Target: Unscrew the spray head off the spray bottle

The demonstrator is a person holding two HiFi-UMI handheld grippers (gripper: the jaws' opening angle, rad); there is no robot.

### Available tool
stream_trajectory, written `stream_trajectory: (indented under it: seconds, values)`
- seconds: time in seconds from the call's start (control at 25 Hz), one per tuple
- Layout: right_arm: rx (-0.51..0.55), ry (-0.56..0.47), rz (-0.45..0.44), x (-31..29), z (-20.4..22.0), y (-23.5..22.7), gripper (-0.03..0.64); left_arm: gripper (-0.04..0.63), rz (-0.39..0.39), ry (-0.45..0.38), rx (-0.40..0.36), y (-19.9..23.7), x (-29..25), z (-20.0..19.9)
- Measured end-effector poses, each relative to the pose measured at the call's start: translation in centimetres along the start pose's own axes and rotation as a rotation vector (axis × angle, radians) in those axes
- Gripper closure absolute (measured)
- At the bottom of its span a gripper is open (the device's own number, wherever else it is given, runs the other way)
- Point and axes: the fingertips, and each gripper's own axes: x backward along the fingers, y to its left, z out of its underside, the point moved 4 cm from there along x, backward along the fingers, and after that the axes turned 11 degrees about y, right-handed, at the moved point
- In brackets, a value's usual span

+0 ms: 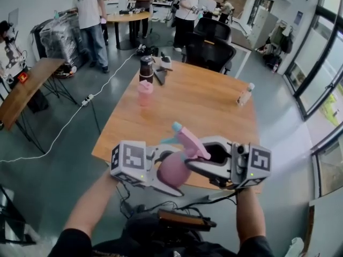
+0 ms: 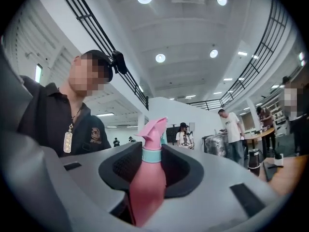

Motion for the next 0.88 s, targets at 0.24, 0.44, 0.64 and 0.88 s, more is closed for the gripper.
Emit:
stream_trajectory:
  seconds: [0.24, 0.44, 0.64, 0.88]
  values:
    - [-0.004, -0.009, 0.294, 0.6, 0.1, -2.9, 0.434, 0.141, -0.323, -0.013, 0.138, 4.2, 0.6, 0.7]
    - [-0.120, -0.021, 0.537, 1.6, 1.2, -5.7, 0.410, 0.141, -0.646, 0.056, 0.297, 8.0, 1.5, 3.2]
    - [-0.215, 0.014, 0.691, 0.5, 2.4, -7.5, 0.410, 0.141, -0.803, 0.126, 0.329, 9.7, 1.4, 4.6]
    - [-0.284, -0.016, 0.701, 0.0, 2.8, -7.7, 0.433, 0.141, -0.880, 0.173, 0.316, 10.3, 0.7, 5.0]
